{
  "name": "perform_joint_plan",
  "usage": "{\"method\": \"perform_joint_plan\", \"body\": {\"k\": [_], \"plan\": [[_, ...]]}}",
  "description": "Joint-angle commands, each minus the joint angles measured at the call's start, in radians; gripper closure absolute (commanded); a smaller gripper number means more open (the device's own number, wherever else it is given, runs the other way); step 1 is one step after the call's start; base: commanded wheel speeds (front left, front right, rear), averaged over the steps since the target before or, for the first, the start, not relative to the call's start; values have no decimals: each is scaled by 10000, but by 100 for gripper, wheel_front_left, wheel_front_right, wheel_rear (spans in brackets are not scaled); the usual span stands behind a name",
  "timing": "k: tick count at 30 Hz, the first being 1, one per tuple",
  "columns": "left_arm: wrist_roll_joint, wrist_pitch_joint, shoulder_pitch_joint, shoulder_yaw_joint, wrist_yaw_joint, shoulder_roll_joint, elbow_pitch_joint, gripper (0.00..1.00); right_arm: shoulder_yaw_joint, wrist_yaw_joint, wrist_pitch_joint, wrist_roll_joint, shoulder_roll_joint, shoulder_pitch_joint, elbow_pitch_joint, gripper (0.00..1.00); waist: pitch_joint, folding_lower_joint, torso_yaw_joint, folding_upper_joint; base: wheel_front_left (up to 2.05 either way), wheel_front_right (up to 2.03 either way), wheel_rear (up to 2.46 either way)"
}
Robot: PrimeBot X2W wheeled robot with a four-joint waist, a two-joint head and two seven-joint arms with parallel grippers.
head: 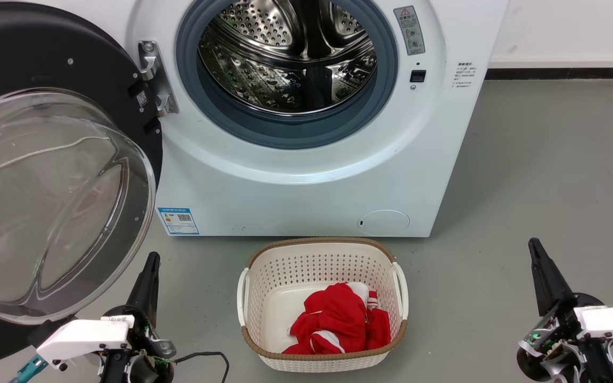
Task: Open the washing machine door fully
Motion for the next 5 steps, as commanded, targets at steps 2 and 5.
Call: {"method": "perform_joint_plan", "body": {"k": [2, 5], "plan": [[-16, 27, -81, 31, -48, -15, 6, 100, -24, -3, 28, -24, 19, -131, 10, 100, 0, 0, 0, 0, 0, 0, 0], [-16, 27, -81, 30, -48, -14, 6, 100, -31, -3, 31, -32, 23, -126, 10, 100, 0, 0, 0, 0, 0, 0, 0]]}}
